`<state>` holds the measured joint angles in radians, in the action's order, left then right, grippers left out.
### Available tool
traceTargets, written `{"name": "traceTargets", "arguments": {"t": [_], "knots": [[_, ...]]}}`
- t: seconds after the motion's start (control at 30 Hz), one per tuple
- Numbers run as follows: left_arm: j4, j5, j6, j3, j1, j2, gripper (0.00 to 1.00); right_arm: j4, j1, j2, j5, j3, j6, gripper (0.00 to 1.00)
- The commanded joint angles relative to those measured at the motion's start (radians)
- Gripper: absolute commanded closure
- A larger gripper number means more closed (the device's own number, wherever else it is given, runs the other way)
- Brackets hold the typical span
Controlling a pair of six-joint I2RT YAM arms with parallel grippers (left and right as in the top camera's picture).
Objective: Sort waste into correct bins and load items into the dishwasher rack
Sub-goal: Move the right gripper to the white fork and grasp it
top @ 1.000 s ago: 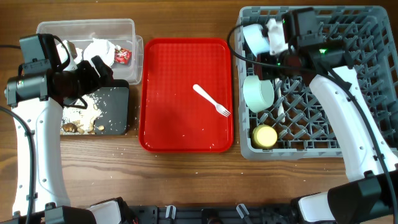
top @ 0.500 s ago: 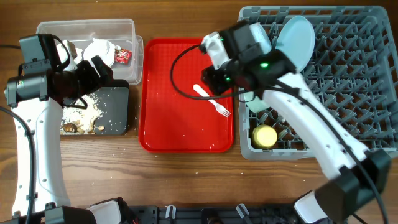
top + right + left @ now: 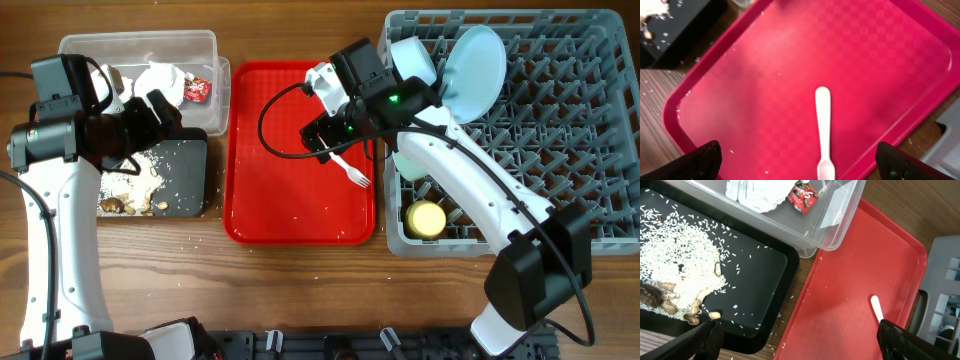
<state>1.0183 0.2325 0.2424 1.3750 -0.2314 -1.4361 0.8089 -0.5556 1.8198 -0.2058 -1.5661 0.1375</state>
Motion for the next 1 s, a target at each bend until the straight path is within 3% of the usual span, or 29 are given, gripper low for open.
{"name": "traceTargets", "arguments": {"t": [0.0, 0.63, 0.97], "knots": [[0.0, -0.002, 0.001, 0.011, -0.003, 0.015, 0.0, -0.018, -0.003, 0.025, -0.04, -0.013, 0.02, 0.01], [0.0, -0.002, 0.001, 0.011, -0.003, 0.015, 0.0, 0.012, -0.043, 0.193, -0.023, 0.009, 0.099, 0.09], [0.0, -0.002, 0.001, 0.011, -0.003, 0.015, 0.0, 0.048, -0.043, 0.271, 0.139, 0.01, 0.187, 0.11]]}}
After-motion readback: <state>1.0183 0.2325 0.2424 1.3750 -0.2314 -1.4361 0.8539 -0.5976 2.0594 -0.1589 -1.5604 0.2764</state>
